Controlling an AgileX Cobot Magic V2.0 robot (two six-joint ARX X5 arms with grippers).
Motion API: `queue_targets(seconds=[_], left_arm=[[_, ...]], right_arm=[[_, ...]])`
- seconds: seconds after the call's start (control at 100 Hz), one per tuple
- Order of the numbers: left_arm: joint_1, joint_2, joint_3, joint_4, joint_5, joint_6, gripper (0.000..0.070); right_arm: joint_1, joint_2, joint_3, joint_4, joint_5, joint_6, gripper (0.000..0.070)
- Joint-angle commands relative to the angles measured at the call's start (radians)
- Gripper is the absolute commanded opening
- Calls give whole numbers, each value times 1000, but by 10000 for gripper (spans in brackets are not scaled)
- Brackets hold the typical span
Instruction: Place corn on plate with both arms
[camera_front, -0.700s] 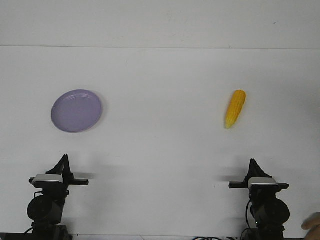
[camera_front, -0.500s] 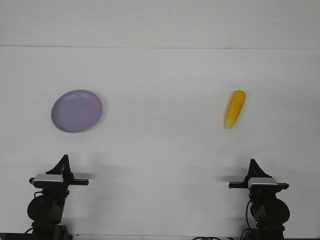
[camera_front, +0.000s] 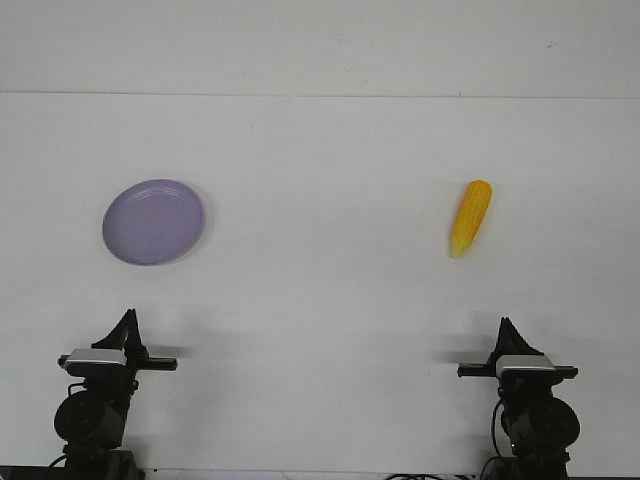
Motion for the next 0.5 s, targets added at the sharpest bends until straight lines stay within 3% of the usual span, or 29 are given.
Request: queue_targets(seconds=[0.0, 0.11, 0.25, 0.49], left_arm=[[1, -2, -21, 11, 3, 4, 13], [1, -2, -20, 14, 15, -29, 13], [1, -2, -21, 27, 55, -206, 13], [1, 2, 21, 192, 50, -373, 10]], right_arm=[[-2, 0, -3, 10, 0, 13, 16], [-2, 0, -3, 10, 0, 13, 16], [-2, 0, -3, 10, 0, 13, 16], [-2, 0, -3, 10, 0, 13, 16]])
